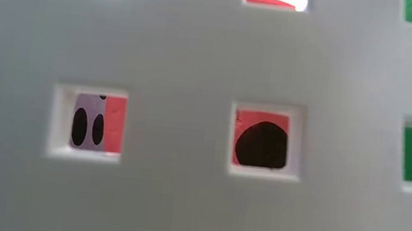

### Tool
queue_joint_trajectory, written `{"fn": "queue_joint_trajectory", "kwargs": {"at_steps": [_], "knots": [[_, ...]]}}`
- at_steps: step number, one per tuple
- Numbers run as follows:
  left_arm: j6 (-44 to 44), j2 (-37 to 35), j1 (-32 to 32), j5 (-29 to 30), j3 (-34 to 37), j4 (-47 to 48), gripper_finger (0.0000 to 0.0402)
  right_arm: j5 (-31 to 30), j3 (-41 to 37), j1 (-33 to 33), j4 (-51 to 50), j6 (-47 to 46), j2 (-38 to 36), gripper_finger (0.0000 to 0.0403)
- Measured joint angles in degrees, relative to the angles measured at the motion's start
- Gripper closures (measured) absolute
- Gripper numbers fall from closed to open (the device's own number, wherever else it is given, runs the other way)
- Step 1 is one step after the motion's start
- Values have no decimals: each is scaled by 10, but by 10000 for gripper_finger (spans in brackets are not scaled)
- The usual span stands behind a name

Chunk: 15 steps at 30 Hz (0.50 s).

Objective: Pick & Place Toys
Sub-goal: Put the blue dice into the white bin

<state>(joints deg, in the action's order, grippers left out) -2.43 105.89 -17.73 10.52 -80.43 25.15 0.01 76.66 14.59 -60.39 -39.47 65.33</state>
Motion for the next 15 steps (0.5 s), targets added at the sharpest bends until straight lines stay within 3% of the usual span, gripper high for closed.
{"fn": "queue_joint_trajectory", "kwargs": {"at_steps": [6,15], "knots": [[-6,25,-24,31,-10,15,19,-1,-75,-16,31,-11,-45,62],[-8,46,-26,76,-3,5,19,21,-119,-16,92,-4,-65,62]]}}
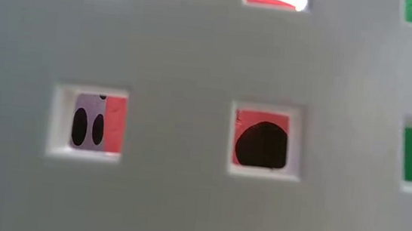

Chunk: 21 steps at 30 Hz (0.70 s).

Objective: Pick & Place Toys
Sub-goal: Put the blue dice into the white bin

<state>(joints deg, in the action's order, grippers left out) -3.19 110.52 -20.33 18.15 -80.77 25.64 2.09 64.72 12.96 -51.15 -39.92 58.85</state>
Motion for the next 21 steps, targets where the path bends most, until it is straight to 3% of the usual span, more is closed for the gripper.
{"fn": "queue_joint_trajectory", "kwargs": {"at_steps": [4,10,21], "knots": [[0,0,-5,2,3,-2,19,18,-8,0,13,7,2,62],[-1,20,-8,-64,5,-17,19,31,-20,-8,27,-2,0,62],[5,46,0,-112,-24,8,19,28,11,-37,24,-2,0,62]]}}
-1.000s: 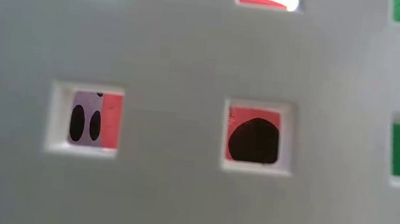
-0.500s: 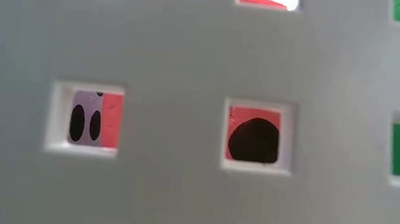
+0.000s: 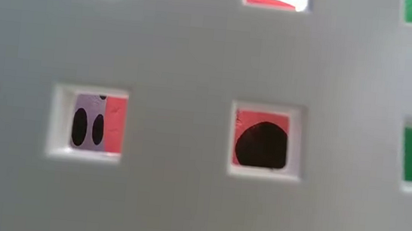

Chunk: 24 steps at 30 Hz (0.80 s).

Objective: Pick & Place Toys
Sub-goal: Put the blue dice into the white bin

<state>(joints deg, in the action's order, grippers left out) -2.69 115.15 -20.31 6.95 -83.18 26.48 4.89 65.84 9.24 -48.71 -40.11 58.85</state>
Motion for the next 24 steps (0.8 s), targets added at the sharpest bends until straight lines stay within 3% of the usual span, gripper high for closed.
{"fn": "queue_joint_trajectory", "kwargs": {"at_steps": [6,13,15,20,24], "knots": [[30,0,35,-74,-35,133,19,-4,5,0,1,9,-3,62],[33,-52,86,-91,-65,163,19,-9,5,0,1,13,-3,62],[20,-68,97,-63,-64,147,19,-10,5,0,2,13,-3,62],[3,-63,98,92,-63,102,19,-19,5,0,8,11,-3,62],[31,-32,97,102,-63,61,19,-19,5,0,13,6,-3,62]]}}
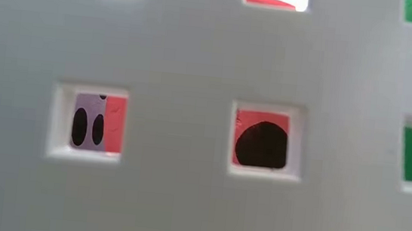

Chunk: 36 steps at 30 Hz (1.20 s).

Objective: Pick & Place Toys
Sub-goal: Put the blue dice into the white bin

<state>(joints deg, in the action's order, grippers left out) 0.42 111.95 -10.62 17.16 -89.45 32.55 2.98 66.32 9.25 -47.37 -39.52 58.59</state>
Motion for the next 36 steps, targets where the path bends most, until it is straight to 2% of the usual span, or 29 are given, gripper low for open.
{"fn": "queue_joint_trajectory", "kwargs": {"at_steps": [2,6,8,18,26,30,36], "knots": [[-6,17,3,15,-1,-9,19,0,0,0,0,-2,0,62],[-9,52,3,100,0,-4,19,0,0,0,0,-6,0,62],[-2,60,-1,121,0,-4,19,0,0,0,-1,-6,0,62],[15,73,-14,120,14,3,19,1,0,0,-2,-4,0,62],[28,71,-15,146,50,-11,24,2,0,0,-2,-4,0,62],[30,71,-10,161,52,-10,61,5,0,0,-2,-4,0,62],[30,71,-11,159,53,-18,157,5,0,-6,-2,-8,0,62]]}}
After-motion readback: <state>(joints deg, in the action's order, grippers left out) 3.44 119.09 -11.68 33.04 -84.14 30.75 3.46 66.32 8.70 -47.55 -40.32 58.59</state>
